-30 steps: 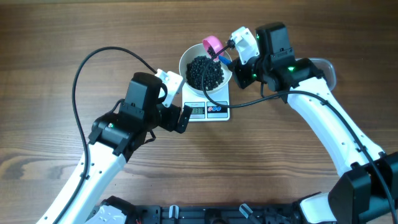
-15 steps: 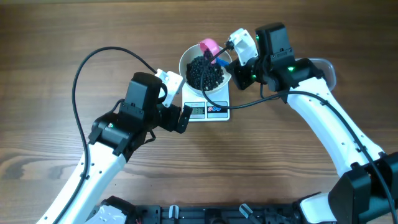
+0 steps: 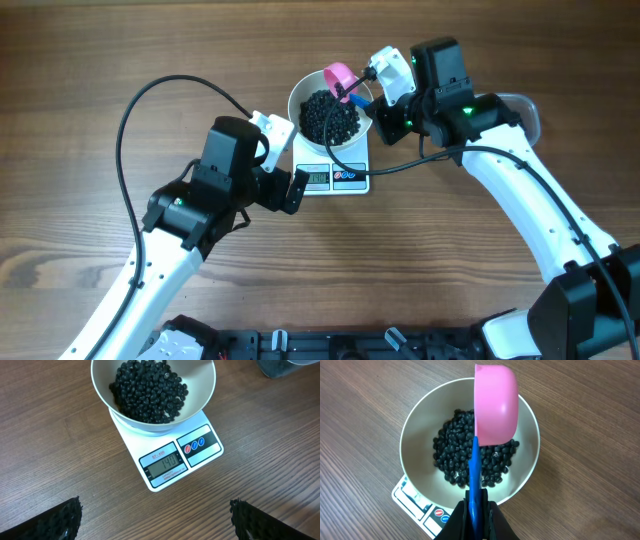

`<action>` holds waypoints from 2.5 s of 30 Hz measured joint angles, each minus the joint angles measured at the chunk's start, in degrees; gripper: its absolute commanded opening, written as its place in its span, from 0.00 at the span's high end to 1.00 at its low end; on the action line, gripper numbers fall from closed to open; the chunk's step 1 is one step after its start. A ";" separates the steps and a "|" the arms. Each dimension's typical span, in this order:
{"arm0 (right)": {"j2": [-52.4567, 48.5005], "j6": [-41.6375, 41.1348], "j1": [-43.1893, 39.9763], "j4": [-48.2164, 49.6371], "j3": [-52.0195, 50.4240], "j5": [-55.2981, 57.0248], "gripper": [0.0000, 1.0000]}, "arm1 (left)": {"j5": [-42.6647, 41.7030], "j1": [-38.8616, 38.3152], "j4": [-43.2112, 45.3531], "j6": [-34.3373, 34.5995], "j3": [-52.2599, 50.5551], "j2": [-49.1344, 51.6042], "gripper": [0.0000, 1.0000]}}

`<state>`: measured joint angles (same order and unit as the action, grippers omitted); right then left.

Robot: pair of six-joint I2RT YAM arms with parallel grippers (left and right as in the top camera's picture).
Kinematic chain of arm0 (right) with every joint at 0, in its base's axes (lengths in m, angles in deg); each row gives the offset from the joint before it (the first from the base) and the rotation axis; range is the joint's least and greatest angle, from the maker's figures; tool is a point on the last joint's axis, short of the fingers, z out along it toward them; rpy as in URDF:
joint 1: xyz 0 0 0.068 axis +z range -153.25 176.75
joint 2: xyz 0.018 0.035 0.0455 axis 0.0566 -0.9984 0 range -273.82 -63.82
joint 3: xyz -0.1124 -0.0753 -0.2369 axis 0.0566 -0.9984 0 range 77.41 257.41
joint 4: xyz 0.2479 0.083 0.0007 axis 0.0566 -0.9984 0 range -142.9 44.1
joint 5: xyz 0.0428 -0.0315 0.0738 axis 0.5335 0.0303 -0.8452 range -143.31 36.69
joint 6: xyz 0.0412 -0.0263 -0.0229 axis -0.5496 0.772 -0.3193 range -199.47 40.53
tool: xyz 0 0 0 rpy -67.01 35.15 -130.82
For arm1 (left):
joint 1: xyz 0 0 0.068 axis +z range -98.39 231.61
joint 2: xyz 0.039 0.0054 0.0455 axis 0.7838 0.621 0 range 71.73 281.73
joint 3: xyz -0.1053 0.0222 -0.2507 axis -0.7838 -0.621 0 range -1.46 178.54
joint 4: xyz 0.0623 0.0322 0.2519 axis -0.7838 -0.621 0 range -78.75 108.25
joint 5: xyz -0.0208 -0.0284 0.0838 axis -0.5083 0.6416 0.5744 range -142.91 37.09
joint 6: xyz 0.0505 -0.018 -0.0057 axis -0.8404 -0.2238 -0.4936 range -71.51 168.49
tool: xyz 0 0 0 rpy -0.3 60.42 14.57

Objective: Scoop item into bowl and weigh 150g on scale
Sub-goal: 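Tilt the pink cup over the white bowl to pour beans, then move the empty pink cup with the right gripper back to the bean tub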

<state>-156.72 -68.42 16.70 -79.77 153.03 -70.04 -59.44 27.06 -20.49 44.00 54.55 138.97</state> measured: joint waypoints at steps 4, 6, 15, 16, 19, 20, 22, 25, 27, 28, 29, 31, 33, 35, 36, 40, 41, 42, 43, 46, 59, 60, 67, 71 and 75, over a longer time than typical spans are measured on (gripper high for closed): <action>0.00 0.00 0.00 0.00 0.00 0.20 0.96 | 0.00 -0.02 0.00 0.00 0.00 0.00 0.00; 0.00 -0.02 0.00 0.00 0.00 0.85 0.96 | 0.00 -0.02 0.00 0.00 0.00 0.00 0.00; 0.00 0.15 0.00 0.00 0.00 -1.73 0.96 | 0.00 -0.02 0.00 0.00 0.00 0.00 0.00; 0.00 -0.04 0.00 0.00 0.00 -1.09 0.96 | 0.00 -0.02 0.00 0.02 0.00 0.00 0.00; 0.00 -0.31 0.00 0.00 0.00 -0.79 0.96 | 0.00 -0.02 0.00 0.02 0.00 0.00 0.00; 0.00 -0.33 0.00 0.00 0.00 -0.83 0.96 | 0.00 -0.02 0.00 0.00 0.00 0.00 0.00; 0.00 -0.46 0.00 0.00 0.00 -1.14 0.96 | 0.00 -0.02 0.00 0.00 0.00 0.00 0.00; 0.00 -0.94 0.00 0.02 0.00 -1.18 0.96 | 0.00 -0.02 0.00 0.00 0.00 0.00 0.00; 0.00 -1.38 0.00 0.00 0.00 -2.12 0.96 | 0.00 -0.02 0.00 0.00 0.00 0.00 0.00; 0.00 -1.05 0.00 -0.22 0.00 -3.72 0.96 | 0.00 -0.02 0.00 0.00 0.00 0.00 0.00; 0.00 -0.37 0.02 -0.79 0.00 -3.93 0.96 | 0.00 -0.02 0.00 0.00 0.00 0.00 0.00; 0.00 0.46 0.07 -1.53 0.00 -2.71 0.96 | 0.00 -0.02 0.00 0.00 0.00 0.00 0.00; 0.00 0.98 0.07 -1.31 0.00 0.00 0.96 | 0.00 -0.02 0.00 0.00 0.00 0.00 0.00; 0.00 1.79 0.04 -0.94 0.00 2.05 0.96 | 0.00 -0.02 0.00 0.00 0.00 0.00 0.00; 0.00 2.43 0.07 -0.66 0.00 2.84 0.96 | 0.00 0.00 0.00 0.00 0.00 0.00 0.00; 0.00 3.80 0.07 0.74 0.00 3.96 0.96 | 0.00 -0.02 0.00 0.02 0.00 0.00 0.00; 0.00 3.87 0.04 1.20 0.00 3.85 0.96 | 0.00 -0.02 0.00 0.02 0.00 0.00 0.00; 0.00 3.87 0.07 1.88 0.00 3.48 0.95 | 0.00 0.00 0.00 0.00 0.00 0.00 0.00; 0.00 3.85 0.07 2.43 0.00 2.93 0.96 | 0.00 -0.02 0.00 0.00 0.00 0.00 0.00; 0.00 3.93 0.07 2.14 0.00 1.77 0.96 | 0.00 -0.02 0.00 0.00 0.00 0.00 0.00; 0.15 3.26 0.26 3.58 0.00 -2.99 0.96 | 0.00 -0.02 0.02 0.00 0.00 0.00 0.00; 0.15 3.56 0.39 2.54 0.00 -2.47 0.96 | 0.00 -0.02 0.02 0.00 0.00 0.00 0.00; 0.15 4.28 0.81 0.22 0.00 0.28 0.96 | 0.00 0.00 0.00 0.00 0.00 0.00 0.00; 0.15 4.31 0.81 0.22 0.00 0.59 0.96 | 0.00 0.00 0.00 0.00 0.00 0.00 0.00; 0.17 3.17 0.81 2.93 0.00 1.01 0.96 | 0.00 -0.02 0.00 0.02 0.00 0.00 0.00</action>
<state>-156.54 -65.25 17.51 -76.84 153.03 -69.03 -59.44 27.04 -20.49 44.02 54.55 138.97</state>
